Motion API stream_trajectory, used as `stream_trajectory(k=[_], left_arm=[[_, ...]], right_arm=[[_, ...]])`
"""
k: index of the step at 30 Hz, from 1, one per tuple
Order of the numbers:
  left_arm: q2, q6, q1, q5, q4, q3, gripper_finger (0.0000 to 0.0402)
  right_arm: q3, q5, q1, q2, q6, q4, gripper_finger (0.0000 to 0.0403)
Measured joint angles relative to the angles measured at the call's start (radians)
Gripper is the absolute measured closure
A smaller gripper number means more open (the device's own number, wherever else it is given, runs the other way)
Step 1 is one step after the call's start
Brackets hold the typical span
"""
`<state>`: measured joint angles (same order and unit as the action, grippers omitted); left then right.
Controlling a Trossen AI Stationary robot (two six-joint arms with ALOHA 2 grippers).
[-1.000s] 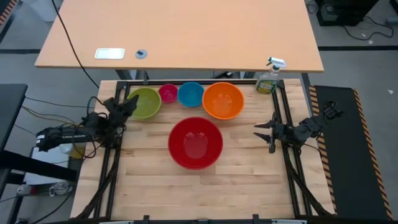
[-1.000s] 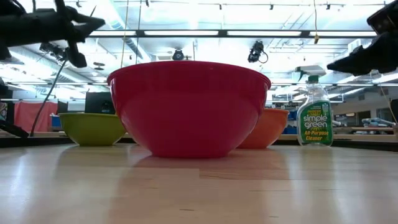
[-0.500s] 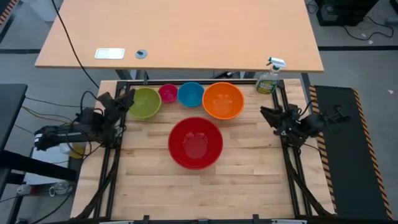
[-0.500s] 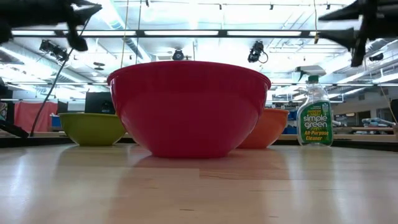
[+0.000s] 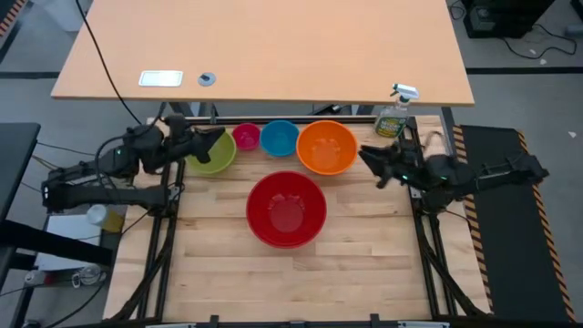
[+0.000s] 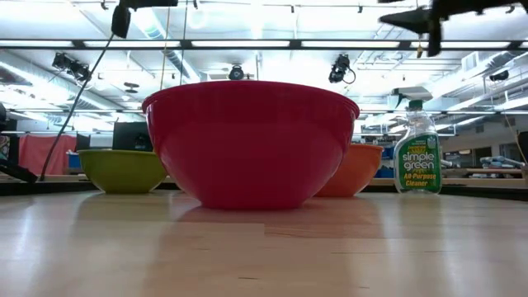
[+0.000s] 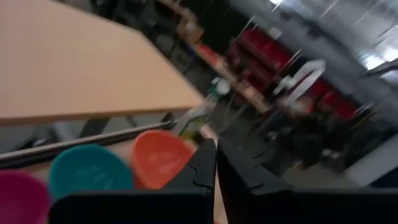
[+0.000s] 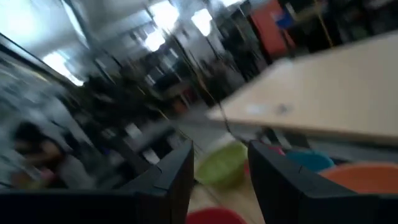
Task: Nest bowls inside each other
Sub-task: Stack the orange bowl on the red bowl
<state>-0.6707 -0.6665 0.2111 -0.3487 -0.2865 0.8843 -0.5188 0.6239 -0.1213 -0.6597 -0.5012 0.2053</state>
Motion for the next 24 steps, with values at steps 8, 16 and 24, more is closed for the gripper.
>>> stream_trajectory(k=[8, 16, 24], left_arm=[[-0.044, 0.000, 0.016, 0.018, -0.121, 0.077, 0.0312], [-0.049, 0.000, 0.014, 0.190, -0.120, 0.077, 0.0216], [-0.081, -0.033, -0.023, 0.223, -0.079, 0.077, 0.0208]], right_arm=[[-0.386, -0.389, 0.231, -0.350, -0.045, -0.338, 0.0242], [-0.613, -0.510, 0.320, -0.578, 0.211, -0.326, 0.0242], [-0.696, -0.600, 0.351, -0.687, 0.319, -0.313, 0.0242]])
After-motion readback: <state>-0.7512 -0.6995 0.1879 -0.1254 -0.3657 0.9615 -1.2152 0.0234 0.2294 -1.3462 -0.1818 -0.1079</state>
